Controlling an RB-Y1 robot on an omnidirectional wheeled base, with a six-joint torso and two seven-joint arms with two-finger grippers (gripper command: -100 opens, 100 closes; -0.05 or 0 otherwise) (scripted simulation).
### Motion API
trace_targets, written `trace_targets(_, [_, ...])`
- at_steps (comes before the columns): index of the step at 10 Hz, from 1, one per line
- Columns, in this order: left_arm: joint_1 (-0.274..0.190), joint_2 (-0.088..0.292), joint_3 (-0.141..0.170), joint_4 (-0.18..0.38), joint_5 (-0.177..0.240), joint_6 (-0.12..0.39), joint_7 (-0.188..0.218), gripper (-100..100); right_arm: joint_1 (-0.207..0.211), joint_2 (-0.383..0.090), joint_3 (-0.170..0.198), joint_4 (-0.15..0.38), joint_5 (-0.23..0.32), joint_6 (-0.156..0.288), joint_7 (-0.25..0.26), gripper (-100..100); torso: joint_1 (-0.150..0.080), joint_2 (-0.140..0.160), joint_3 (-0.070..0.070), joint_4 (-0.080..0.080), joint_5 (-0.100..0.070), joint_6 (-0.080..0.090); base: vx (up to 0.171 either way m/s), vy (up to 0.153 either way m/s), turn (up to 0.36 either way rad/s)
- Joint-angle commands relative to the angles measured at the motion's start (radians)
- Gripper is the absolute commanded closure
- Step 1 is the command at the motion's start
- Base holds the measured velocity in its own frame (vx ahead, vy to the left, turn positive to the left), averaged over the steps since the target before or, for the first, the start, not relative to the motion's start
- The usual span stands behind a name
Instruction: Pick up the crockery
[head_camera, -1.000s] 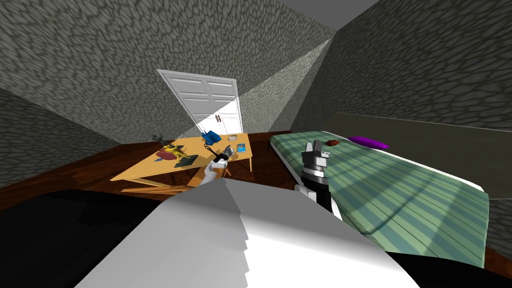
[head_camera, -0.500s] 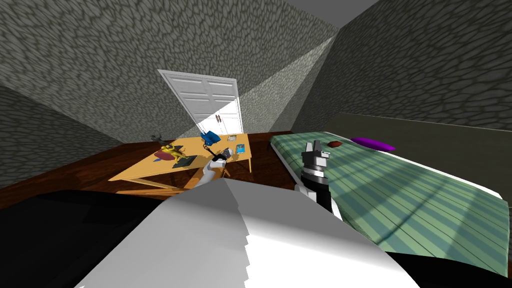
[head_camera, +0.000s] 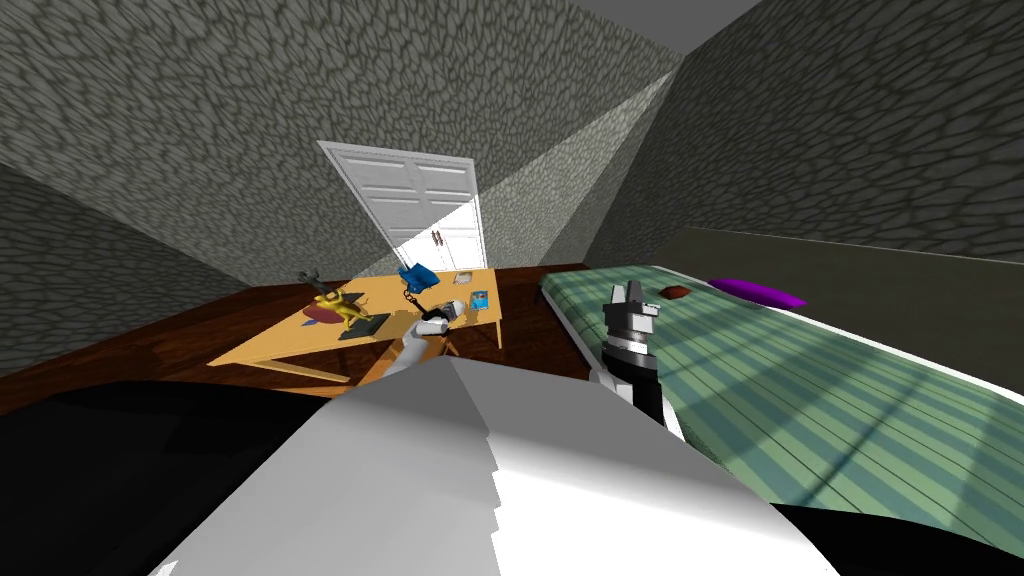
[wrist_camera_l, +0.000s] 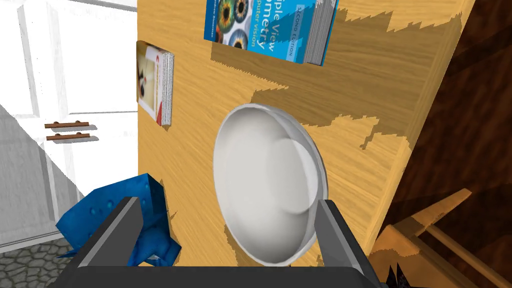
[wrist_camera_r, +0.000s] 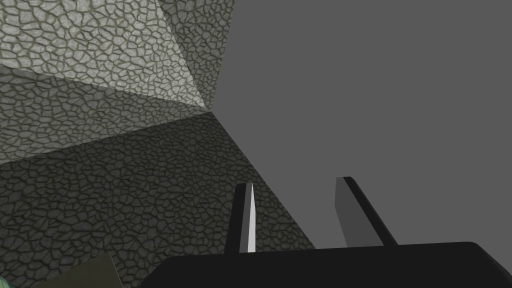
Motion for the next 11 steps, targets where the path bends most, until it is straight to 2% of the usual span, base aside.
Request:
trace_targets(1, [-0.009, 0.03, 0.011, 0.048, 0.032, 0.046, -0.006, -100, 0.0, 0.0, 0.0, 0.0, 0.0, 0.0, 0.0, 0, 0.0, 0.0, 0.0, 0.0, 0.0, 0.0, 0.091, -0.038, 0.014])
trace_targets(4, [-0.025, 0.059, 0.033, 0.115, 0.063, 0.109, -0.016, -100, 0.0, 0.0, 0.0, 0.0, 0.0, 0.0, 0.0, 0, 0.0, 0.0, 0.0, 0.0, 0.0, 0.0, 0.098, -0.029, 0.019])
trace_targets(5, [-0.025, 0.059, 0.033, 0.115, 0.063, 0.114, -0.016, -100, 0.0, 0.0, 0.0, 0.0, 0.0, 0.0, 0.0, 0, 0.0, 0.001, 0.0, 0.0, 0.0, 0.0, 0.071, -0.015, 0.01])
trace_targets(6, [-0.031, 0.072, 0.043, 0.146, 0.076, 0.145, -0.021, -100, 0.0, 0.0, 0.0, 0.0, 0.0, 0.0, 0.0, 0, 0.0, 0.002, 0.001, 0.0, 0.0, 0.0, 0.082, -0.009, 0.007])
trace_targets(9, [-0.035, 0.083, 0.053, 0.174, 0.089, 0.174, -0.026, -100, 0.0, 0.0, 0.0, 0.0, 0.0, 0.0, 0.0, 0, 0.001, 0.002, 0.001, 0.001, 0.0, 0.0, 0.068, -0.007, 0.008])
trace_targets(11, [-0.041, 0.099, 0.068, 0.224, 0.111, 0.223, -0.035, -100, 0.0, 0.0, 0.0, 0.0, 0.0, 0.0, 0.0, 0, 0.001, 0.002, 0.001, 0.001, 0.0, 0.0, 0.092, -0.005, 0.007])
